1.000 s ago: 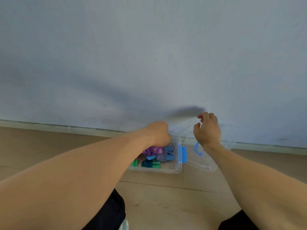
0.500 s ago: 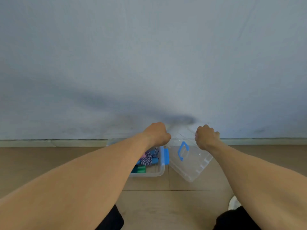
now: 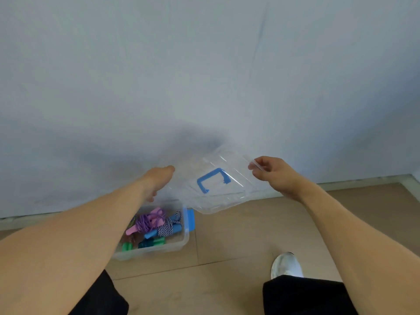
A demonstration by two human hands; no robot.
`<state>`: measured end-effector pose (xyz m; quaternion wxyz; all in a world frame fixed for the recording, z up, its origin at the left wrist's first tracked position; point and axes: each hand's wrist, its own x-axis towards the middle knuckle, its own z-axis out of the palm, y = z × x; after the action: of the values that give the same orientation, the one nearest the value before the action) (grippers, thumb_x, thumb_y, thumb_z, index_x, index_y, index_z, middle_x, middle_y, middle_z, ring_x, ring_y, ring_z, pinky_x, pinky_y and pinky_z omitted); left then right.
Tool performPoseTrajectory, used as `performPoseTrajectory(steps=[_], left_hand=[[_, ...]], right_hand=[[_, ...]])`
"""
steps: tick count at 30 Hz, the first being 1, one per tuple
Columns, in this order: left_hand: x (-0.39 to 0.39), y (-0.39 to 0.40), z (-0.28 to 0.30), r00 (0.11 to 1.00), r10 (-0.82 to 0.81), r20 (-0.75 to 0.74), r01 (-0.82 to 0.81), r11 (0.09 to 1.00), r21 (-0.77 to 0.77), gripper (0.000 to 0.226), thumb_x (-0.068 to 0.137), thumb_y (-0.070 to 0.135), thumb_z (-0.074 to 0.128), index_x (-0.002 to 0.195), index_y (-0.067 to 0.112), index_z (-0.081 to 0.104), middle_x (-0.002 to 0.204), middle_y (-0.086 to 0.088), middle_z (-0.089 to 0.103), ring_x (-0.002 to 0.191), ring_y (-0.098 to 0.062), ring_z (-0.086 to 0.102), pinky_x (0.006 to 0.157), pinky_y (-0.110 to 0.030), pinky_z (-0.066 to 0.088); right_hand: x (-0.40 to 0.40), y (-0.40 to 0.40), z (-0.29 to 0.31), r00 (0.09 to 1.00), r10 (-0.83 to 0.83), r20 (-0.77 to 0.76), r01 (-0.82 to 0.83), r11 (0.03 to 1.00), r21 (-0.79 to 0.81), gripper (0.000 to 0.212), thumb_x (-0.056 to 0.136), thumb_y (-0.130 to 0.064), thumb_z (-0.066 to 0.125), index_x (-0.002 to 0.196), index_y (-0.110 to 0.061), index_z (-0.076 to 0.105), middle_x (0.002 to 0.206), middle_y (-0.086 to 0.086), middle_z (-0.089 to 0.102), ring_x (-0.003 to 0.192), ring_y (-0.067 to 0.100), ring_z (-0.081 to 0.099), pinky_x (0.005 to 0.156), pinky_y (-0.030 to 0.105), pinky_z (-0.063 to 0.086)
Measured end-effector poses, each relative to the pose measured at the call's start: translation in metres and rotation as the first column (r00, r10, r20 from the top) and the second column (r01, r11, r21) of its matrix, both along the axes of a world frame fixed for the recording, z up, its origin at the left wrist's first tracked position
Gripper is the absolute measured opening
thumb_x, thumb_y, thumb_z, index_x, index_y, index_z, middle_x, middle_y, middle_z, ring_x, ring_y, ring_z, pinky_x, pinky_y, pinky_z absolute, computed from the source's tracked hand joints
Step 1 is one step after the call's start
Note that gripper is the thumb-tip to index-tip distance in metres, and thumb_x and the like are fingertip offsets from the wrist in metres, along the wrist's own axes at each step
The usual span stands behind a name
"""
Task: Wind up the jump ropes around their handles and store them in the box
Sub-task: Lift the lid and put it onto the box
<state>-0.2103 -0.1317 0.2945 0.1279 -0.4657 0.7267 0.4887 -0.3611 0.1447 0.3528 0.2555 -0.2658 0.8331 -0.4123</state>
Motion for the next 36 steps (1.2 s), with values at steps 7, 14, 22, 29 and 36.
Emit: performPoseTrajectory(steps=[7,14,22,29,36], left_hand=[[0.024,-0.024,0.022,0.907,0.414,-0.072,-0.280,0.723,0.631,0.071,0.091,0.053,0.057,0.127,-0.006,0.044,0.107,-0.026,0.068,0.083,-0.036,0.070,0.057,-0.033,0.059],[0.049,-0.046,0.022,0.703,0.701,-0.119,-0.437,0.557,0.706,0.012,0.092,0.007,0.057,0.098,-0.004,0.059,0.087,-0.022,0.068,0.077,-0.024,0.064,0.064,-0.029,0.059],[0.099,-0.037,-0.011,0.889,0.458,-0.015,-0.412,0.813,0.412,0.022,0.090,0.027,0.069,0.089,0.007,0.060,0.084,-0.010,0.065,0.068,-0.022,0.059,0.060,-0.032,0.048],[0.157,-0.056,-0.100,0.928,0.352,0.121,-0.350,0.936,-0.036,0.045,0.100,0.041,0.048,0.117,0.001,0.058,0.085,-0.013,0.063,0.066,-0.024,0.058,0.057,-0.029,0.046],[0.170,-0.057,-0.172,0.945,0.270,0.184,-0.223,0.944,-0.244,0.038,0.103,0.025,0.037,0.122,-0.003,0.054,0.118,-0.022,0.062,0.105,-0.036,0.059,0.076,-0.031,0.041]], right_hand=[[0.020,-0.007,0.003,0.945,0.215,0.247,-0.180,0.971,-0.158,0.038,0.080,0.016,0.064,0.088,-0.021,0.066,0.119,-0.002,0.065,0.109,0.015,0.057,0.091,0.030,0.043],[0.037,-0.057,0.001,0.864,-0.317,0.391,0.370,0.927,-0.066,0.037,0.090,0.008,0.055,0.119,-0.014,0.059,0.136,0.012,0.044,0.118,0.031,0.053,0.097,0.043,0.048],[0.049,-0.124,-0.023,0.383,-0.437,0.814,0.752,0.659,0.000,0.025,0.101,-0.034,0.042,0.109,-0.012,0.051,0.087,0.010,0.057,0.067,0.024,0.058,0.083,0.040,0.057],[0.067,-0.167,-0.112,0.830,-0.258,0.494,0.160,0.960,0.231,0.072,0.086,0.005,0.062,0.149,-0.009,0.031,0.107,0.010,0.054,0.085,0.024,0.060,0.076,0.042,0.059],[0.072,-0.197,-0.203,1.000,-0.001,0.022,-0.013,0.791,0.611,0.038,0.089,-0.003,0.054,0.127,-0.001,0.053,0.124,0.016,0.059,0.111,0.031,0.061,0.092,0.031,0.051]])
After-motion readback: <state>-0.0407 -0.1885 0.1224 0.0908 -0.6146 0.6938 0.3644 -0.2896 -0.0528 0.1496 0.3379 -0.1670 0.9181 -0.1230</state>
